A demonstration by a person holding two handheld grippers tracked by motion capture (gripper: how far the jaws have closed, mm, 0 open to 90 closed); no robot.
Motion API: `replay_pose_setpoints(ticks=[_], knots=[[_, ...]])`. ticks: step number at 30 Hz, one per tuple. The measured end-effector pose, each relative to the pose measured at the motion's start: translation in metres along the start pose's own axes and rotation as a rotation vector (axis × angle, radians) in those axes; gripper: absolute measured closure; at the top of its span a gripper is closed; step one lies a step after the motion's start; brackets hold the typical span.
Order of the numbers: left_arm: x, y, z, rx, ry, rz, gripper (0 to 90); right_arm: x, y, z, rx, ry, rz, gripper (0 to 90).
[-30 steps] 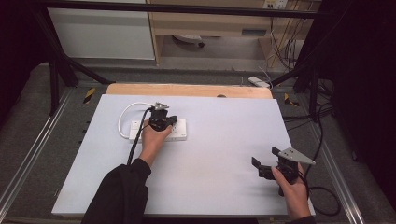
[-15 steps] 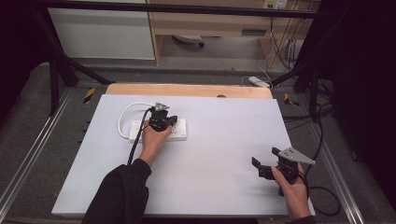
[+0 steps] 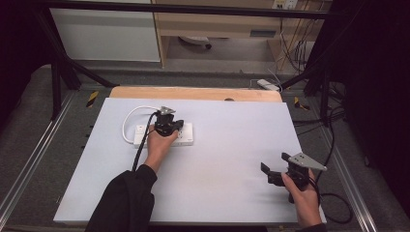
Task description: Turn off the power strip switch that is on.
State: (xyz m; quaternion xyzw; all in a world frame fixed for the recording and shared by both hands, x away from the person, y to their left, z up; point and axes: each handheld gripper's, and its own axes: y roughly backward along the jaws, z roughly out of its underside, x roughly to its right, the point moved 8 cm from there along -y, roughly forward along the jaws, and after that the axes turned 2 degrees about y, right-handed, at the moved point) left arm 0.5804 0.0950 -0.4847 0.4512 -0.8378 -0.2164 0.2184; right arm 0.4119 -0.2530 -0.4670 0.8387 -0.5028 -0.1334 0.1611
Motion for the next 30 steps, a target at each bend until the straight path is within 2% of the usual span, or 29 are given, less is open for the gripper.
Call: replay_pose_setpoints(ticks=[30], knots=[[0.0003, -0.0004, -0.0002, -0.001, -0.014, -0.008, 90.0, 0.0004, 0.0009, -0.0003, 0.001, 0.0, 0.001, 4.4]])
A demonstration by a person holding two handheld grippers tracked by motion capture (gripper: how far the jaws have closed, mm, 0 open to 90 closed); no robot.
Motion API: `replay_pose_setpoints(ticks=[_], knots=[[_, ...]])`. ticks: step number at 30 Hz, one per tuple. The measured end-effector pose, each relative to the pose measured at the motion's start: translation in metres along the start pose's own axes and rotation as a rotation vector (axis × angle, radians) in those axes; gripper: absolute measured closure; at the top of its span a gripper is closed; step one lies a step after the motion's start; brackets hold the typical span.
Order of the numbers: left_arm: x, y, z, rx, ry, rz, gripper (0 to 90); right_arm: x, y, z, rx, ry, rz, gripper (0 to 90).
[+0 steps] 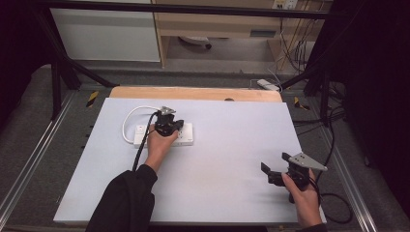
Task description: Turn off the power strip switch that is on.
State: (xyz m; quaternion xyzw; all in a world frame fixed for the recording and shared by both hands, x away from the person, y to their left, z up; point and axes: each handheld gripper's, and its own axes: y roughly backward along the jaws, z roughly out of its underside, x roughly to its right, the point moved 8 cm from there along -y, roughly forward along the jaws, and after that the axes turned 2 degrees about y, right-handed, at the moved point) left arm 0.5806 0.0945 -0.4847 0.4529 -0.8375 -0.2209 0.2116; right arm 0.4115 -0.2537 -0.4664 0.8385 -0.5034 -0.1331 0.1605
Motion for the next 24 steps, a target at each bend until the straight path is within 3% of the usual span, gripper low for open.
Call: replay_pose_setpoints(ticks=[24], knots=[[0.0047, -0.0024, 0.0017, -0.011, -0.034, -0.004, 90.0, 0.0001, 0.0009, -0.0006, 0.002, -0.001, 0.0, 4.4]])
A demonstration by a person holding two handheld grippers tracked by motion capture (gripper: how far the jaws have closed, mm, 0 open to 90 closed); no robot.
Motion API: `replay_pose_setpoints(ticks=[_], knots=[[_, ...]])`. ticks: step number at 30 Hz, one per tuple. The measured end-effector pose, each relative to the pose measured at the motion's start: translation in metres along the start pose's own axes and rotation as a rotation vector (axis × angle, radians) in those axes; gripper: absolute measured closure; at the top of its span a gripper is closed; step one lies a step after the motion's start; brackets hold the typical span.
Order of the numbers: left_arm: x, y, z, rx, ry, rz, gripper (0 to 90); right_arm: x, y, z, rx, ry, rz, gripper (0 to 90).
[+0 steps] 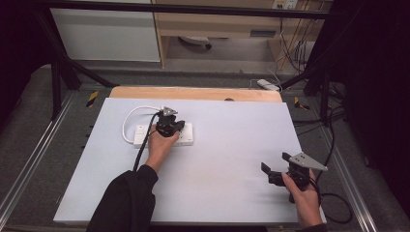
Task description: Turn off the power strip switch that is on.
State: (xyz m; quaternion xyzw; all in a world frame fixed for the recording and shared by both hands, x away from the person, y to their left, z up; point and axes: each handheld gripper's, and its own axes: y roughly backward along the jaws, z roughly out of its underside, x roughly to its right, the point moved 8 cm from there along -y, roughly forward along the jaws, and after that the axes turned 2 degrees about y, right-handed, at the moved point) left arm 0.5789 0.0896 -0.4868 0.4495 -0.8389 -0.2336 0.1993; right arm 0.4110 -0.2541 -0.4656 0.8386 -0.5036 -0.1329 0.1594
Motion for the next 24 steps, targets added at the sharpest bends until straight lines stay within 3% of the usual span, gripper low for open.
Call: replay_pose_setpoints(ticks=[24], knots=[[-0.0022, 0.0071, -0.0024, 0.018, 0.012, -0.002, 90.0, 0.0011, 0.0009, -0.001, 0.006, -0.007, 0.002, 4.3]])
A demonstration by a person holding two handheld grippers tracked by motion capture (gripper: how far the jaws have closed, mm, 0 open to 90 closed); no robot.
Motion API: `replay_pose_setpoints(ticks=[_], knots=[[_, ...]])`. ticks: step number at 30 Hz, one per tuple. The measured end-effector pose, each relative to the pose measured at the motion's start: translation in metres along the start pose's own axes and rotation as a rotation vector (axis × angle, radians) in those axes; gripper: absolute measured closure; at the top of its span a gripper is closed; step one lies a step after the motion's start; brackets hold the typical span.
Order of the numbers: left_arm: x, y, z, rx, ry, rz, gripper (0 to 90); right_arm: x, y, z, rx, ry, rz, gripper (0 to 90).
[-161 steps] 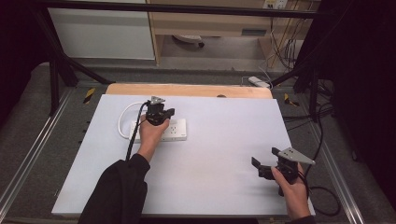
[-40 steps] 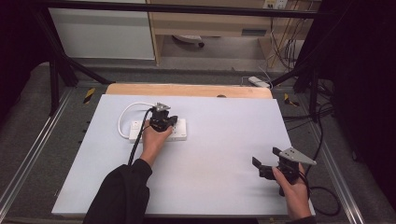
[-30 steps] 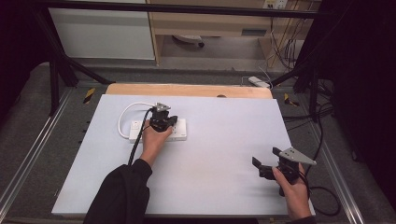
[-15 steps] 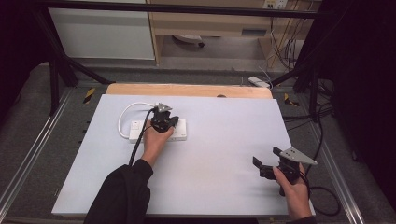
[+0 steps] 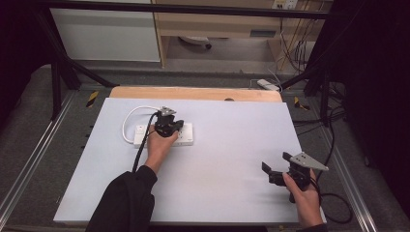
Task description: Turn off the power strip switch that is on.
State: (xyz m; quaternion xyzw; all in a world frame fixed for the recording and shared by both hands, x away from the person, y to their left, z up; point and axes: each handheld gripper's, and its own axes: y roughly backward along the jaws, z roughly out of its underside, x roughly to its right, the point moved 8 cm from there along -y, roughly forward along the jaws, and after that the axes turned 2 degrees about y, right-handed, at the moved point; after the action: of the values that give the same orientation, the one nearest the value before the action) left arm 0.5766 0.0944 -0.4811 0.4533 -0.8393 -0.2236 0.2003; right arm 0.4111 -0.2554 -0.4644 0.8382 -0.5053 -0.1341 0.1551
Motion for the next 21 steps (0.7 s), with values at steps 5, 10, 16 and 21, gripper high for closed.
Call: replay_pose_setpoints(ticks=[5, 10, 16, 21], knots=[[0.002, 0.004, -0.002, 0.004, -0.011, 0.006, 90.0, 0.0, -0.001, 0.0, -0.004, 0.006, -0.001, 4.3], [0.003, 0.009, -0.005, 0.018, -0.021, 0.011, 90.0, -0.001, -0.001, 0.0, -0.004, 0.009, -0.002, 4.3], [0.005, 0.016, -0.011, 0.041, -0.012, 0.022, 89.7, -0.001, -0.001, 0.0, -0.005, 0.008, -0.002, 4.3], [0.005, 0.021, -0.014, 0.06, -0.011, 0.023, 78.5, -0.001, -0.001, 0.0, -0.005, 0.009, -0.002, 4.3]])
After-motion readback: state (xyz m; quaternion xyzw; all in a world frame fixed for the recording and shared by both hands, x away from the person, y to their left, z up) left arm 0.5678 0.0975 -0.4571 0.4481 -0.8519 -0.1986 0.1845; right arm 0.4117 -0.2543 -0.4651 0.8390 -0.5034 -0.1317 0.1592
